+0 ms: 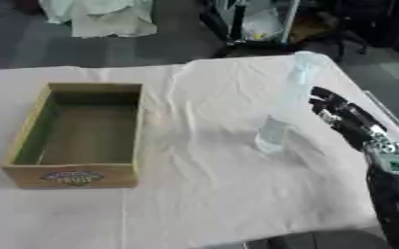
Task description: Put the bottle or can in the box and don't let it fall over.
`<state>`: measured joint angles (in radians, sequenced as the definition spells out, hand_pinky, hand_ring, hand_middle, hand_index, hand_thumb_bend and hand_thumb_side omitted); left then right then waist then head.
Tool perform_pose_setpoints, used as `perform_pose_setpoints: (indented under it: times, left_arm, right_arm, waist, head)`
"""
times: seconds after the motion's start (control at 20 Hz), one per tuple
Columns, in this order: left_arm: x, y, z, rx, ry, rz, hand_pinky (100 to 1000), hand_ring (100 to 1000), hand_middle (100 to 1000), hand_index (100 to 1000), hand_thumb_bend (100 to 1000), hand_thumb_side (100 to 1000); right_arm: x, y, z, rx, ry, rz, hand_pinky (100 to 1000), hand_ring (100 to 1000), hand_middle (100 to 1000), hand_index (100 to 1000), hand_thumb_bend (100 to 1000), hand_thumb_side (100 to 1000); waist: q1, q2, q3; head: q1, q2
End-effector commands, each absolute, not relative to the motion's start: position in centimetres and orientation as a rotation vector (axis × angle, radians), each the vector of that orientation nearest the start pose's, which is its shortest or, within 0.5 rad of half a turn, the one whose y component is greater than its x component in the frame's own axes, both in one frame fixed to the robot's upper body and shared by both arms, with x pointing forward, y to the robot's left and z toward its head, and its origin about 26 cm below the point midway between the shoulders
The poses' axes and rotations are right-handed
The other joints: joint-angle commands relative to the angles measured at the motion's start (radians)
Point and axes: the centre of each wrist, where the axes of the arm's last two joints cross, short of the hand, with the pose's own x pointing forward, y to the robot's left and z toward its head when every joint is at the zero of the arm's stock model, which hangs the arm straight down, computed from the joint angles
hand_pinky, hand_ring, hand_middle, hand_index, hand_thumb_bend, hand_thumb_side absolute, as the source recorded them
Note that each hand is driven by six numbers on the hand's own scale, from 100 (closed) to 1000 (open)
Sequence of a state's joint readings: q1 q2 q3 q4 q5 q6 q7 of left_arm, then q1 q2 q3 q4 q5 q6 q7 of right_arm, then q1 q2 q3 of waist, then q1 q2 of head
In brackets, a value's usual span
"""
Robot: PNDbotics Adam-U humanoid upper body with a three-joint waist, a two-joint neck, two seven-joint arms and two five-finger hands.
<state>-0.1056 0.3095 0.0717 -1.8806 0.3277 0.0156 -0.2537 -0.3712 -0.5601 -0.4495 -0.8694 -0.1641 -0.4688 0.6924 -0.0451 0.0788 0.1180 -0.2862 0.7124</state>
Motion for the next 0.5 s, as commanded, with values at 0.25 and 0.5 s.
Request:
perform_pose_setpoints:
  times: [0.25, 0.5]
  left_arm:
    - [28.85, 30.74, 13.15, -0.213, -1.977, -0.317, 1000, 1000, 1000, 772, 100, 808]
    - [28.84, 30.76, 13.14, -0.212, -1.976, -0.317, 1000, 1000, 1000, 772, 100, 809]
  right_arm:
    - [31.60, -52.59, 5.61, -0.178, -1.783, 0.473, 1000, 1000, 1000, 1000, 100, 470]
    - [31.50, -52.58, 5.56, -0.177, -1.784, 0.476, 1000, 1000, 1000, 1000, 100, 470]
  waist:
    - [0.001, -0.012, -0.001]
    - [0.001, -0.012, -0.002]
  head:
    - [0.002, -0.009]
    - [0.002, -0.008]
